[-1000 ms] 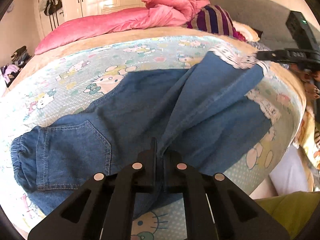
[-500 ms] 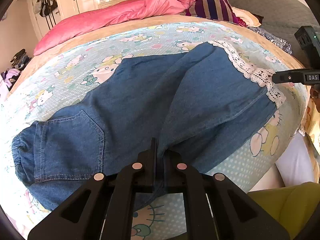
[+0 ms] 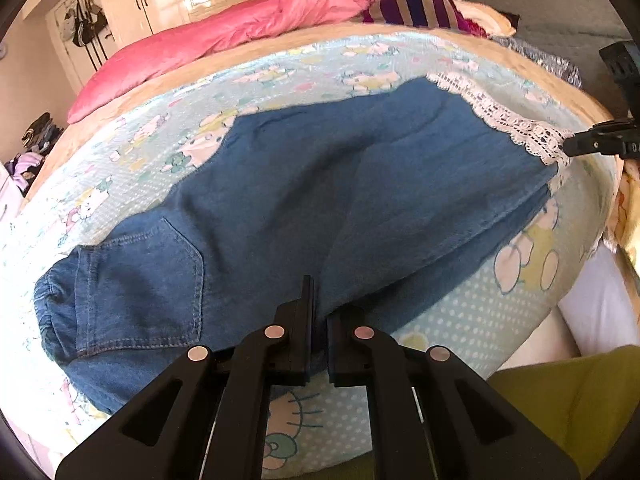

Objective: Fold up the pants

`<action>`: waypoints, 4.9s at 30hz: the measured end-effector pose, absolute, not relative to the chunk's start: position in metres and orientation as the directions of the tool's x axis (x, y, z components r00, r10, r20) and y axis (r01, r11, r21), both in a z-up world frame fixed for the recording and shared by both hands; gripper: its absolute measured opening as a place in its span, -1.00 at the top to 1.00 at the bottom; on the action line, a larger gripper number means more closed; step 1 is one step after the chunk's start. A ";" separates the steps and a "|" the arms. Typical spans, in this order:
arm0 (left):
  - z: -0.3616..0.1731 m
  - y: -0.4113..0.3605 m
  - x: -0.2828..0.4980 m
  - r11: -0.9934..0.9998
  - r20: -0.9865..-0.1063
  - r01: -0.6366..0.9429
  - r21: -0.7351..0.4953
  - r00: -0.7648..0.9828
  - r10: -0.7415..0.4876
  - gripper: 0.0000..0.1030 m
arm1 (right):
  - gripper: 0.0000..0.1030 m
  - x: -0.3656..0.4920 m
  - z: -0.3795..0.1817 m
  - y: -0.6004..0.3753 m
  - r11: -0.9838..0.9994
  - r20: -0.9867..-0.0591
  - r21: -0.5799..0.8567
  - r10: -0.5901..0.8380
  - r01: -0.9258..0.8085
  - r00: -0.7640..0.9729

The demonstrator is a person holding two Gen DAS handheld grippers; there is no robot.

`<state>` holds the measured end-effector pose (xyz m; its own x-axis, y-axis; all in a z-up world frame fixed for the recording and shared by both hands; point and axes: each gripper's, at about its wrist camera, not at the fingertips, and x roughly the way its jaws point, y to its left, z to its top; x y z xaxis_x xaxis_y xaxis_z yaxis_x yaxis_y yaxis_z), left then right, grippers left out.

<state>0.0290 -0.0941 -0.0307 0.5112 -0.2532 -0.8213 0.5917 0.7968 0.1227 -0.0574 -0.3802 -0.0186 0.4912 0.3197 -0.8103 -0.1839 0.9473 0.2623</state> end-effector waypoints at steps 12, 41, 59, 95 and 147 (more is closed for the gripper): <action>-0.011 -0.043 0.024 0.837 -0.805 0.544 -0.060 0.469 -0.363 -0.29 | 0.26 -0.059 0.002 -0.391 0.966 -0.763 0.223 0.258 -0.132 0.592; -0.006 0.093 0.105 0.989 -0.773 -0.098 -0.113 0.634 -0.026 0.29 | -0.02 -0.023 -0.038 -0.301 0.916 -0.824 0.149 0.323 -0.373 0.466; 0.037 0.074 0.064 0.977 -0.644 -0.022 -0.211 0.755 -0.122 -0.18 | -0.12 -0.026 -0.008 -0.310 0.927 -0.767 0.139 0.324 -0.349 0.554; 0.009 -0.088 0.188 0.927 -0.811 0.362 -0.097 0.511 -0.284 -0.47 | -0.26 0.022 -0.020 -0.326 0.949 -0.767 0.140 0.285 -0.282 0.575; -0.038 -0.121 0.218 0.901 -0.764 0.431 -0.048 0.566 -0.312 0.85 | 0.70 0.096 -0.018 -0.417 0.942 -0.713 0.323 0.305 -0.091 0.632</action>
<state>0.2180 -0.1208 -0.0380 0.5656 -0.3117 -0.7635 0.4314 0.9009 -0.0482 0.0964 -0.4173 -0.0176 0.6317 0.3052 -0.7126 -0.0912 0.9421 0.3227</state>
